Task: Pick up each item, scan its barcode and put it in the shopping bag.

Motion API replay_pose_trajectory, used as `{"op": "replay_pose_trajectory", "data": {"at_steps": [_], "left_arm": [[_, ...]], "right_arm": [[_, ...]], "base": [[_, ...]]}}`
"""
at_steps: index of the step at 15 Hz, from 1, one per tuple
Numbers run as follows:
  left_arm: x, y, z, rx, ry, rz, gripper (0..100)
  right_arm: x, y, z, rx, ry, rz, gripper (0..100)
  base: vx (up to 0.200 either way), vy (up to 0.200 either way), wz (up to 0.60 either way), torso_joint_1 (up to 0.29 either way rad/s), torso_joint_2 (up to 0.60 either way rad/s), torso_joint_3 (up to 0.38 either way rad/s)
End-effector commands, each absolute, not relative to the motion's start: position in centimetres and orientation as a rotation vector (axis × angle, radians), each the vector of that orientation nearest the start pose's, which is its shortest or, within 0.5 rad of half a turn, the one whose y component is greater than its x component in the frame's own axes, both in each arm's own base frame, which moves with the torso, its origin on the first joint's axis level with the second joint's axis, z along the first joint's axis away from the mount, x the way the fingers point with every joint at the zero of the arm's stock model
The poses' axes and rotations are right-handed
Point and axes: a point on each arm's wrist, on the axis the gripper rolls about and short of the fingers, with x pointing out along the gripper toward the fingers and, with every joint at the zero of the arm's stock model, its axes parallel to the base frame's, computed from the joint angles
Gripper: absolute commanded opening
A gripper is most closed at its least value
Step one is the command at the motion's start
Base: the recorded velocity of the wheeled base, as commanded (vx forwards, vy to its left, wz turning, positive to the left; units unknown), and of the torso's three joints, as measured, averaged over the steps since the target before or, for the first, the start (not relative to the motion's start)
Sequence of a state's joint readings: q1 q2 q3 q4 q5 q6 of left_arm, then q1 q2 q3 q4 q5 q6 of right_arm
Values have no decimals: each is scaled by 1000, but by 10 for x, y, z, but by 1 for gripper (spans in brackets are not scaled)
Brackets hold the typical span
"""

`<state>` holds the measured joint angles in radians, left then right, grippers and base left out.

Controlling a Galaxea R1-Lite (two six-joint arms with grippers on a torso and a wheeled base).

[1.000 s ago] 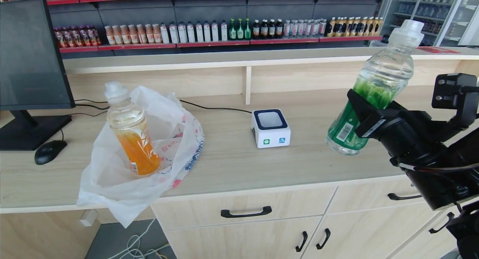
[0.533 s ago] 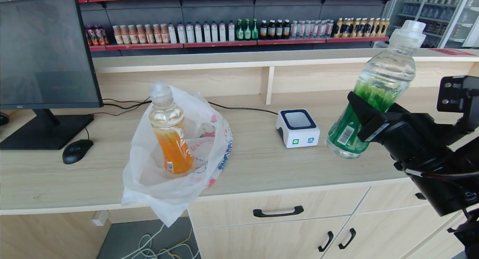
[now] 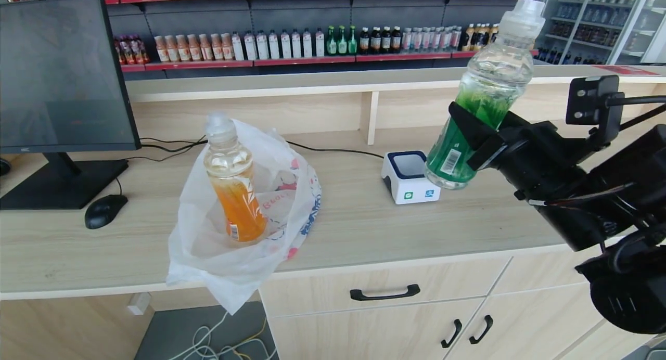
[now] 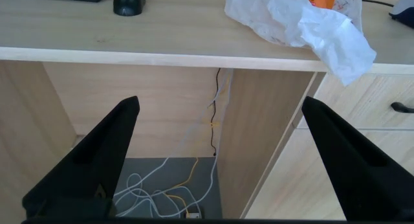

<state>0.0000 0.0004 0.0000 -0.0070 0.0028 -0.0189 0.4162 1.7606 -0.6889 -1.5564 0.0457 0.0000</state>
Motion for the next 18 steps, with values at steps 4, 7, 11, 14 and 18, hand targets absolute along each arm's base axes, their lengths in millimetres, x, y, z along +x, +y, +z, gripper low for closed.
{"op": "replay_pose_trajectory", "data": {"at_steps": [4,7,11,14,18], "left_arm": [[-23,0,76,-20,-8,3,100],[-23,0,76,-20,-8,5,100],[-23,0,76,-20,-8,5,100],[-23,0,76,-20,-8,3,100],[-23,0,76,-20,-9,3,100]], "right_arm": [[320,135,210,88,-488,496,0],[343,140,215,53,-555,568,0],[365,142,221,-34,-644,583,0],[377,131,214,-262,-705,650,0],[388,117,205,-515,-793,733,0]], "base": [[0,0,0,0,0,0],[0,0,0,0,0,0],[0,0,0,0,0,0],[0,0,0,0,0,0],[0,0,0,0,0,0]]}}
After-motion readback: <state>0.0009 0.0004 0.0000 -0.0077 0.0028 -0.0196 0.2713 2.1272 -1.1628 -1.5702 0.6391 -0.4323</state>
